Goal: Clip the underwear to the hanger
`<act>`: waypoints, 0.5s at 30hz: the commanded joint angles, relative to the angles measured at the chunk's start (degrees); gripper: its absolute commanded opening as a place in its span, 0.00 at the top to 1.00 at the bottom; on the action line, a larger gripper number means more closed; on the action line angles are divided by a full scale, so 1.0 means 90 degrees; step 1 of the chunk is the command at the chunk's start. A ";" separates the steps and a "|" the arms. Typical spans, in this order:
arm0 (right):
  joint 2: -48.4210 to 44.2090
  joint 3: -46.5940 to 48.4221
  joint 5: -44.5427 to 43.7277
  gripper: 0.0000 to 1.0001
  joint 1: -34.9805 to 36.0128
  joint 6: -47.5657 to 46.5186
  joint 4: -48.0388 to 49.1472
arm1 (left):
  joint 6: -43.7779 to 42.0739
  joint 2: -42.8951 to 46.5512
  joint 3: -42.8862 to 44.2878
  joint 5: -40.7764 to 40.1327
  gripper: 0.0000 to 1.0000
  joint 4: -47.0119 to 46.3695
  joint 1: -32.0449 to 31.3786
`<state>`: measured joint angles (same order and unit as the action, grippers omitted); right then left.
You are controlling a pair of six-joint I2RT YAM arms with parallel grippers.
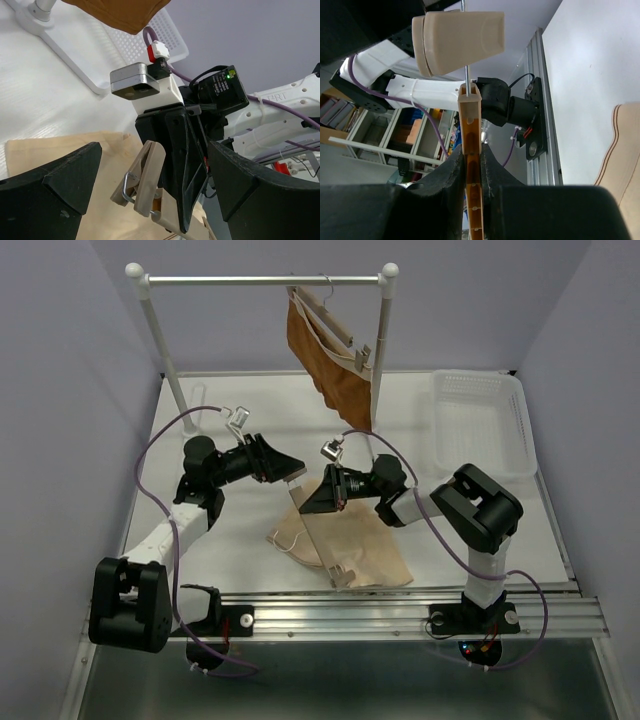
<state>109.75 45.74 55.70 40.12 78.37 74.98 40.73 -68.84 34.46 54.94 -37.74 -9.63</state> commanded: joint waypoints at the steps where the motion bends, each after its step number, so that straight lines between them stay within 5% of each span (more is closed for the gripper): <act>1: -0.0164 0.0436 0.0080 0.99 -0.0024 -0.0026 0.3222 | 0.0103 0.0237 -0.0088 0.0243 0.01 -0.0514 0.0025; 15: 0.0071 0.0641 -0.0066 0.99 -0.0024 -0.0143 0.3222 | 0.0494 0.0217 -0.0293 0.0370 0.01 -0.1041 0.0015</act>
<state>110.21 49.43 55.83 40.12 78.19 75.00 44.12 -68.51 32.38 56.23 -41.71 -9.63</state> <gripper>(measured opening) 0.177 0.990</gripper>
